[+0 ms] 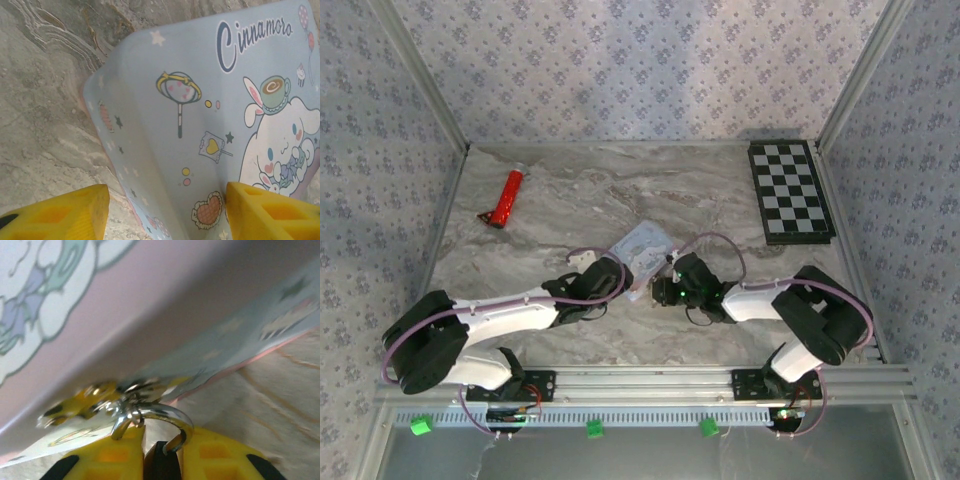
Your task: Unlock the padlock with the key
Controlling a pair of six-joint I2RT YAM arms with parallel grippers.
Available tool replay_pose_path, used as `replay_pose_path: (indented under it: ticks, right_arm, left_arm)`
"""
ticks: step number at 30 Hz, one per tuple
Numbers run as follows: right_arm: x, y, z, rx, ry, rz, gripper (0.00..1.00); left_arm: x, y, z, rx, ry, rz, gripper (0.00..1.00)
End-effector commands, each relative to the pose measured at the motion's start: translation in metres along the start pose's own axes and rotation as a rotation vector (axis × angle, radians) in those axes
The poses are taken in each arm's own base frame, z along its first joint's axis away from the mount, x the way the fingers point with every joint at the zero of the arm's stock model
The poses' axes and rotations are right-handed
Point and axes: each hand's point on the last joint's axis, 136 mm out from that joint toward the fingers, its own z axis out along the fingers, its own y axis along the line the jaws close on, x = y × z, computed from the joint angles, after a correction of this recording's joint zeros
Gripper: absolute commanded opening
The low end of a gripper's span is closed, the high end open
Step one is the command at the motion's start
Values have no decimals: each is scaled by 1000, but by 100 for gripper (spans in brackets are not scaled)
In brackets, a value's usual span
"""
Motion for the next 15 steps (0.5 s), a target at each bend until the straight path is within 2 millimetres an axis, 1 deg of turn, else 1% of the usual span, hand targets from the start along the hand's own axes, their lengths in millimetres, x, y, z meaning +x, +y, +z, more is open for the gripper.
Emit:
replay_pose_path:
  ticks: [1,4,5,6,8,11,15]
  right_arm:
    - [29,-1,2,-20,91,18,16]
    - [27,1,-3,-42,73,51,16]
    - [27,2,-4,-53,67,64,19]
    - [26,3,-5,-64,62,76,25]
    - [28,4,-7,-82,61,90,30]
    - [33,2,-8,-84,72,95,30]
    - [44,-6,-10,-71,89,104,29]
  left_arm:
    - [10,52,1,-178,29,39,62]
    - [9,53,1,-185,24,37,62]
    - [10,54,1,-187,24,36,62]
    - [9,54,1,-189,21,34,62]
    - [8,55,1,-191,18,32,62]
    - [8,57,0,-197,15,31,62]
    - [6,61,-1,-204,8,23,62]
